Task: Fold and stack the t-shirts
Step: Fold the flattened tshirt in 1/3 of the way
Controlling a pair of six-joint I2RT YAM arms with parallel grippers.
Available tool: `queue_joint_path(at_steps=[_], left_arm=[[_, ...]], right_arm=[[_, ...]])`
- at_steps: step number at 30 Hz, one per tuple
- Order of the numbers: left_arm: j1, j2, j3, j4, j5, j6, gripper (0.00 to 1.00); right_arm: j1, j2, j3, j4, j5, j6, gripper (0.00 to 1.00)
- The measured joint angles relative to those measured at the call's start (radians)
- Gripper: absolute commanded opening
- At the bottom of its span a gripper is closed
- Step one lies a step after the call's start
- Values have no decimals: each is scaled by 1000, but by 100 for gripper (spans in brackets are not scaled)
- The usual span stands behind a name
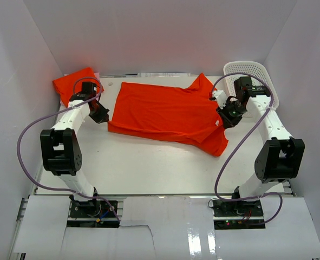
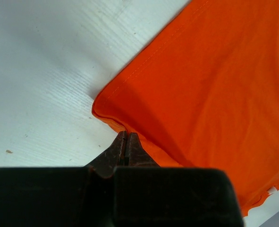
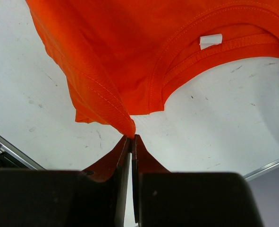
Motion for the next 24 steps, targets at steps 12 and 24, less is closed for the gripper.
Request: queue_joint_path(at_steps=[12,24], left_arm=[[0,76,106,-36,1,1,0],[0,172,260,-82,5,12,0]], right_arm=[[-12,32,33,3,-2,-7,8],[-15,100,100,6,-2,-11,8]])
